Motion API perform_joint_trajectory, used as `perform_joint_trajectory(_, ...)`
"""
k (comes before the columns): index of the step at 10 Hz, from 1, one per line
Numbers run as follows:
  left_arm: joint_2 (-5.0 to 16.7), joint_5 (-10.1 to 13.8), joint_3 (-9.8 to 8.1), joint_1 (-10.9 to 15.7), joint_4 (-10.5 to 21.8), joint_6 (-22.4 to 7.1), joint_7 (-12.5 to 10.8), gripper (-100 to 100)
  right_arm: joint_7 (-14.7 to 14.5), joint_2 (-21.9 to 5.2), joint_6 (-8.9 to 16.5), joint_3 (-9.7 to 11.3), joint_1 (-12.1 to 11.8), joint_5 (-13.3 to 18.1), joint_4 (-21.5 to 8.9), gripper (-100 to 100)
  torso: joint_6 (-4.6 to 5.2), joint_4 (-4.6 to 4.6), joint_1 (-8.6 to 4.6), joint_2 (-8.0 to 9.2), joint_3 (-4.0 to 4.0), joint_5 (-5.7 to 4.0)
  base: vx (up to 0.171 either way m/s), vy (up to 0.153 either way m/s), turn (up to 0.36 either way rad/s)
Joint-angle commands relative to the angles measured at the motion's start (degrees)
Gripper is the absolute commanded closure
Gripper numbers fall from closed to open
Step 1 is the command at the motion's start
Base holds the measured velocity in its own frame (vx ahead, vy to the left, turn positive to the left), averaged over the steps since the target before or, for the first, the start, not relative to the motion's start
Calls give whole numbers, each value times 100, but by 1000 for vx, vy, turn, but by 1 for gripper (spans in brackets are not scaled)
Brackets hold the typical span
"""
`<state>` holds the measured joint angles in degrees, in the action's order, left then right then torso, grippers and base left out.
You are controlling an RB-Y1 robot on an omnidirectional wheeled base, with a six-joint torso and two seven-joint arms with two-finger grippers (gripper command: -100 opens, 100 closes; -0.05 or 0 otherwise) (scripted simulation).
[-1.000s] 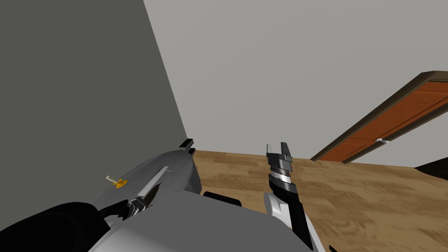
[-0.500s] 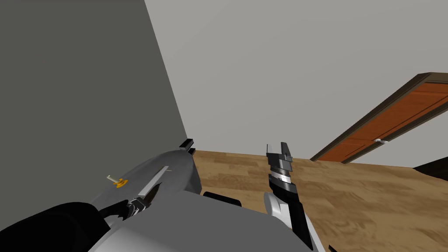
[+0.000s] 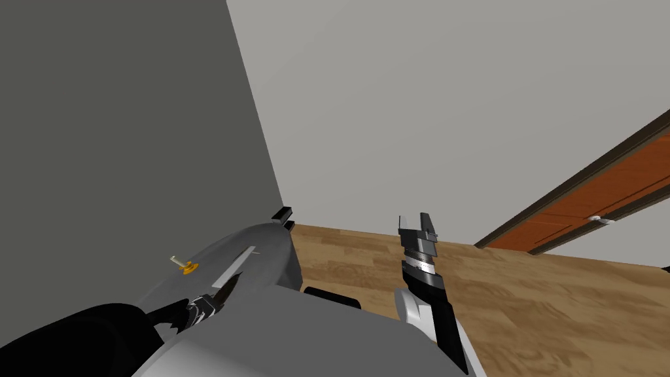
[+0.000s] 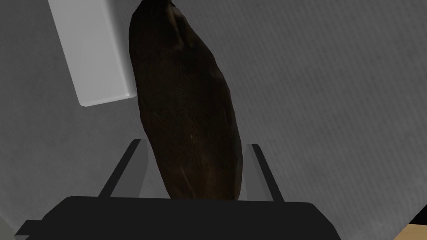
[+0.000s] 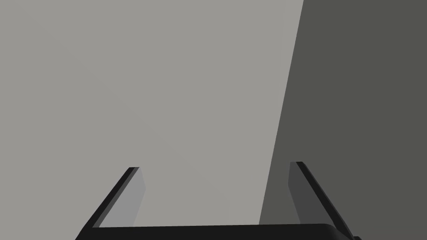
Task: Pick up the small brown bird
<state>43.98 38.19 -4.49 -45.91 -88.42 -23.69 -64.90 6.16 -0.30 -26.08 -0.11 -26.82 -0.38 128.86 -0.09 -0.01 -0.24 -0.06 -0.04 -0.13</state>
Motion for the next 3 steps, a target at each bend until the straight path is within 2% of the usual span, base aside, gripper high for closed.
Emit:
perform_joint_trajectory(1,98,-12,1,-127,-208,-18,-73,100,0,0,0,0,0,0,0,0,0,0,0,0,0,0,33,-16,102)
perform_joint_trajectory(2,51,-17,-2,-87,-134,-8,-42,100,0,0,0,0,0,0,0,0,-1,0,-2,1,0,0,14,-10,24)
perform_joint_trajectory(3,56,-20,-2,-98,-150,-11,-51,0,0,0,0,0,1,0,0,0,2,2,2,5,3,1,0,0,0)
